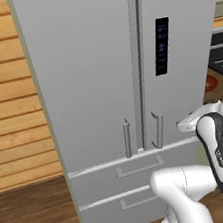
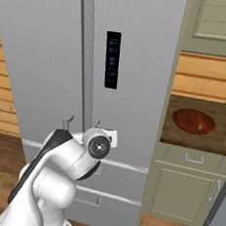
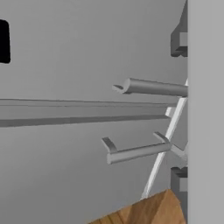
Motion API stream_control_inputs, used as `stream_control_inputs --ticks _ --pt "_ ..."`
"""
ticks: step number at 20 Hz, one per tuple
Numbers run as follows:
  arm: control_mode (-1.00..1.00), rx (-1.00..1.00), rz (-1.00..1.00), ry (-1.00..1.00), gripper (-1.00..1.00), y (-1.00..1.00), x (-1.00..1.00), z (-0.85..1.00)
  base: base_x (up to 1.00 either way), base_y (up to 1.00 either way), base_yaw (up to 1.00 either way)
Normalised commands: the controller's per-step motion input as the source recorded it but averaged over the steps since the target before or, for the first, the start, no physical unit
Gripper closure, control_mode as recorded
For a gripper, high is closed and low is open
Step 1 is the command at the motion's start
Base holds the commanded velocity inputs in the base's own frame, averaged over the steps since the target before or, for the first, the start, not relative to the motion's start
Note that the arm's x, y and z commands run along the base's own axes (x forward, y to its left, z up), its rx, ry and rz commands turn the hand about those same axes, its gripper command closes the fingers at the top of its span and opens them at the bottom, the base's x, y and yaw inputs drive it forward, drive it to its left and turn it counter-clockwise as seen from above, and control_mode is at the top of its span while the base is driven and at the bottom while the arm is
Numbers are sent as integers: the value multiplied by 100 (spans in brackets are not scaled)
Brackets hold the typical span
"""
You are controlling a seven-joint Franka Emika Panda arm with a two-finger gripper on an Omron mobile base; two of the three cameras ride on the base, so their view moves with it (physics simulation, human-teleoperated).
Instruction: Grab a lemon wedge from the fridge and one ice cube from the ice bowl, and put them in the glass of lemonade.
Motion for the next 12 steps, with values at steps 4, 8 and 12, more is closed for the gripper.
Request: stream_control_inputs --ticks 4,8,12 --pt "-100 2 21 -6 -100 28 3 -54 0 0 0" --pt "-100 1 4 -10 -100 6 25 -28 0 0 0" --pt "-100 2 0 -2 -100 0 34 -17 0 0 0"
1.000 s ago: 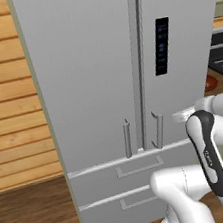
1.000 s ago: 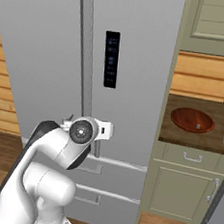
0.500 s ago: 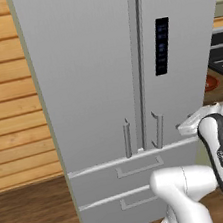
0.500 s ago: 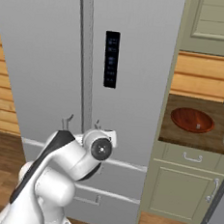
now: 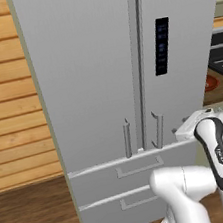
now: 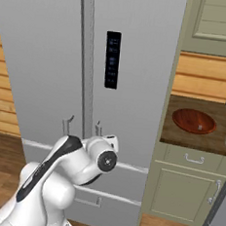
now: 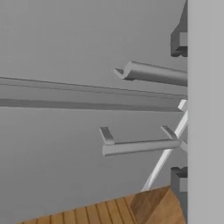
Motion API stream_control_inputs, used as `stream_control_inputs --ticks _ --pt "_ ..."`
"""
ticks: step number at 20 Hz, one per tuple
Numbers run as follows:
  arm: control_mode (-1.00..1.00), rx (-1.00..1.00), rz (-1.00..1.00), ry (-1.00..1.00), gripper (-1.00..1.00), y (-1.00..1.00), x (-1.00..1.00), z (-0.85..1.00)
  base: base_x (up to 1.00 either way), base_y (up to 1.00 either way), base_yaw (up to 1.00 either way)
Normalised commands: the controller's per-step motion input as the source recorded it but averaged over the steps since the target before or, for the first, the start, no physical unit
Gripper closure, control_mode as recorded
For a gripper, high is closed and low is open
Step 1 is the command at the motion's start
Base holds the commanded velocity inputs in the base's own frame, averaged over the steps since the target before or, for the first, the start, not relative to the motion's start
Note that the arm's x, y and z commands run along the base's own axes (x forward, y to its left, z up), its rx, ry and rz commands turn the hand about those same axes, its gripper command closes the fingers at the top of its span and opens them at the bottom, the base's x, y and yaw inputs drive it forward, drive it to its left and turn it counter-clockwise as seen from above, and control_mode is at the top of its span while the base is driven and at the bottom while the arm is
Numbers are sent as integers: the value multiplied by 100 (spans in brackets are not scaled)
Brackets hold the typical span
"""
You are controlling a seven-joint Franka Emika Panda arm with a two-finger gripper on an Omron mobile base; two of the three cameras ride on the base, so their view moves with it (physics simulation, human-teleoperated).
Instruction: Grab a lemon wedge from the fridge and one ice cube from the ice bowl, and put them in the glass of lemonade.
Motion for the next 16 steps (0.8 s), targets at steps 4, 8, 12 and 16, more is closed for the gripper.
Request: stream_control_inputs --ticks 4,8,12,16 --pt "-100 0 0 -1 -100 23 2 -3 0 0 0" --pt "-100 6 1 2 -100 -16 36 -21 0 0 0" --pt "-100 10 0 5 -100 -2 11 -36 0 0 0" --pt "-100 7 0 0 -100 1 14 -47 0 0 0"
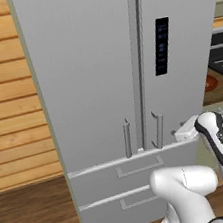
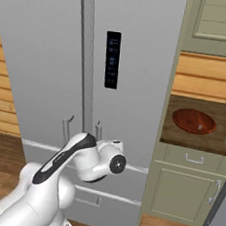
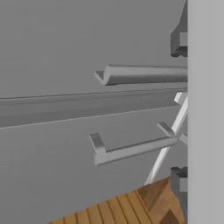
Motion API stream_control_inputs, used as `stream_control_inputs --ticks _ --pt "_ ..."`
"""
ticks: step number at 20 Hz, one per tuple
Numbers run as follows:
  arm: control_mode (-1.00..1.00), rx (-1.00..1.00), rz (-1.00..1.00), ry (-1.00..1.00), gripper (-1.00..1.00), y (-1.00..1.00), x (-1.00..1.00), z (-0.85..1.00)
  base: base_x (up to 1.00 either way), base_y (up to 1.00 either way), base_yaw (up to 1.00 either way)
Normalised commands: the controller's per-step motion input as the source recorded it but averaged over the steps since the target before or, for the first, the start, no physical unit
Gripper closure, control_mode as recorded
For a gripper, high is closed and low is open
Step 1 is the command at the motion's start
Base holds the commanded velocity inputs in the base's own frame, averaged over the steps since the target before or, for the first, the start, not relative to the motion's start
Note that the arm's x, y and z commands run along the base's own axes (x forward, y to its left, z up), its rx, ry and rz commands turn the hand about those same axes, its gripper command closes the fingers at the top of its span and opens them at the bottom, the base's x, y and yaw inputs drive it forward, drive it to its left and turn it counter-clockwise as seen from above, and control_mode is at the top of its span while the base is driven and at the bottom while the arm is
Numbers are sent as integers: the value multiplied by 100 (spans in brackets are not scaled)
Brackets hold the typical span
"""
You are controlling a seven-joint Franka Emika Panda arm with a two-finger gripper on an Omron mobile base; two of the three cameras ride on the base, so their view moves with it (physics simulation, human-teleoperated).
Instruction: Grab a lemon wedge from the fridge and one ice cube from the ice bowl, and put them in the glass of lemonade.
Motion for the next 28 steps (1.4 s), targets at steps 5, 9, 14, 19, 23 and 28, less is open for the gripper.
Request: stream_control_inputs --ticks 5,9,14,19,23,28 --pt "-100 4 -1 -5 -100 32 14 -29 0 0 0" --pt "-100 0 0 -1 -100 23 16 -5 0 0 0" --pt "-100 0 -1 0 -100 16 32 -1 0 0 0" --pt "-100 0 -4 0 -100 8 32 -12 0 0 0" --pt "-100 3 -3 0 -100 0 17 -31 0 0 0" --pt "-100 1 -2 0 -100 1 15 -26 0 0 0"
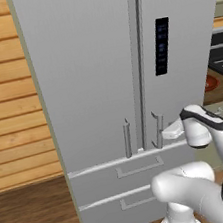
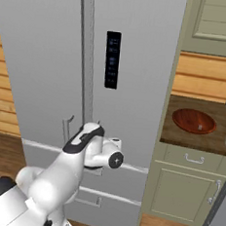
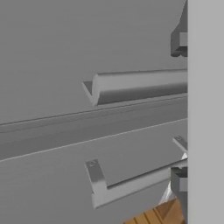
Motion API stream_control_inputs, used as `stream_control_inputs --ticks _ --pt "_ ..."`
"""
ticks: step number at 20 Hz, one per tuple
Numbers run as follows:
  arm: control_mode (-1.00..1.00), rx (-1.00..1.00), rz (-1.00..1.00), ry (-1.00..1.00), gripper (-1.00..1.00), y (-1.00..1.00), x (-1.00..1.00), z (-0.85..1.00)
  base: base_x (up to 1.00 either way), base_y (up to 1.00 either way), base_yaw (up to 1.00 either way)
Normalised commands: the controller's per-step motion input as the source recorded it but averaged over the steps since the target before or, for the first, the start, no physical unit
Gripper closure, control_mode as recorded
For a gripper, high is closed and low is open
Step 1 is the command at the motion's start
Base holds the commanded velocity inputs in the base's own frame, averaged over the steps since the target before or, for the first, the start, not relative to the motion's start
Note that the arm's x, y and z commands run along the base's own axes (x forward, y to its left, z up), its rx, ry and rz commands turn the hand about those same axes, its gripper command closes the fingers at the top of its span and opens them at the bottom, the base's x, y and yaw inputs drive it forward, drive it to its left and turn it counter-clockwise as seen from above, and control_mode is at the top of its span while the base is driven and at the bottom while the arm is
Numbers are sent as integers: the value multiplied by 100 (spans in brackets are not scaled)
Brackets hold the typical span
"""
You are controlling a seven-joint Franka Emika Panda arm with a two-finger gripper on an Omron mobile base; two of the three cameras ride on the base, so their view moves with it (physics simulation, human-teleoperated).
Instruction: Grab a lemon wedge from the fridge and one ice cube from the ice bowl, and put them in the glass of lemonade.
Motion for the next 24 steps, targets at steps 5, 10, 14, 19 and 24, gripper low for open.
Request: stream_control_inputs --ticks 5,10,14,19,24 --pt "-100 0 -2 0 -100 2 25 -4 0 0 0" --pt "-100 0 -2 1 -100 0 29 0 0 0 0" --pt "-100 0 -2 0 -100 0 29 0 0 0 0" --pt "-100 0 -2 0 -100 0 37 -4 0 0 0" --pt "-100 0 0 2 -100 0 26 -6 0 0 0"
